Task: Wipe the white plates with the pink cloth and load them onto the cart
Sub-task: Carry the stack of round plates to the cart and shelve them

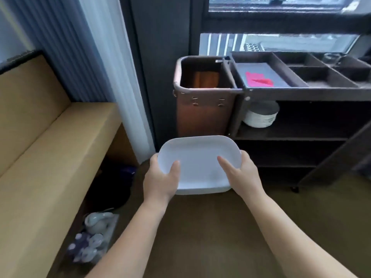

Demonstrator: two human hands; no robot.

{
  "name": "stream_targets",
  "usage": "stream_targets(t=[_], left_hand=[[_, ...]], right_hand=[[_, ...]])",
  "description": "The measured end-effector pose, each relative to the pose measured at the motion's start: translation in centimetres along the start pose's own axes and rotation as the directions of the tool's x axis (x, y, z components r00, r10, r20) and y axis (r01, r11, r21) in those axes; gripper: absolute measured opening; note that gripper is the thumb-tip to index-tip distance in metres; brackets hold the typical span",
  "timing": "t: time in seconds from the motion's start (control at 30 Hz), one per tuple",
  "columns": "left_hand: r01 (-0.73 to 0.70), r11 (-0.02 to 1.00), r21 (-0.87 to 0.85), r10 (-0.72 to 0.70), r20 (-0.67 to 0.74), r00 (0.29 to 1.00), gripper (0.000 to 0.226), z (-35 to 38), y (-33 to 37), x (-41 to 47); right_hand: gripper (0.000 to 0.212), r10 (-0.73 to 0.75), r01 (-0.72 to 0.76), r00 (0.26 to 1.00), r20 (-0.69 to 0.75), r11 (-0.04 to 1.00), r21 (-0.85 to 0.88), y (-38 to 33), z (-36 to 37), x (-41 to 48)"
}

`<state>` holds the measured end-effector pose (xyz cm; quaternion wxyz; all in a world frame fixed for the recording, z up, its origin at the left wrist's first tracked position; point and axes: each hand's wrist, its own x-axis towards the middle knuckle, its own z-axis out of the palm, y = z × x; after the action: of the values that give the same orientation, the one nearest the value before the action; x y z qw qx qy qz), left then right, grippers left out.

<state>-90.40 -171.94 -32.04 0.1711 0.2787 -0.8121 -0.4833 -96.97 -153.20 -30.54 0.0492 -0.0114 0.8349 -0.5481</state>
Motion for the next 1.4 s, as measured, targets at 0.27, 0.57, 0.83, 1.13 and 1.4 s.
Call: stream_targets(t=[0.27, 0.57, 0.83, 1.13, 1.4], left_hand=[[-0.020, 0.999, -0.048, 0.032, 0.251, 0.967, 0.038, 20.7, 10.8, -7.5], [-0.097, 0.995, 0.000, 0.088, 0.413, 0.907, 0.041, 34.6, 18.4, -9.7], [-0.083, 0.997, -0.003, 0.076, 0.432, 0.899, 0.039, 44.0, 21.9, -4.9], [-0.037, 0.999, 0.007, 0.030, 0.428, 0.903, 0.037, 54.7, 24.3, 2.2], [0.099, 0.991, 0.093, -0.127, 0.376, 0.918, 0.048, 62.1, 23.7, 4.7]], right_hand=[[0.043, 0.107, -0.110, 0.970, -0.218, 0.994, 0.001, 9.9, -22.3, 2.2], [0.043, 0.181, -0.195, 0.904, -0.388, 0.981, 0.005, 15.8, -35.2, 5.4], [0.040, 0.203, -0.218, 0.902, -0.382, 0.976, 0.004, 18.4, -40.1, 14.5], [0.041, 0.229, -0.247, 0.909, -0.350, 0.969, -0.006, 22.0, -44.1, 26.9], [0.053, 0.273, -0.288, 0.941, -0.201, 0.956, -0.051, 28.1, -45.9, 35.6]])
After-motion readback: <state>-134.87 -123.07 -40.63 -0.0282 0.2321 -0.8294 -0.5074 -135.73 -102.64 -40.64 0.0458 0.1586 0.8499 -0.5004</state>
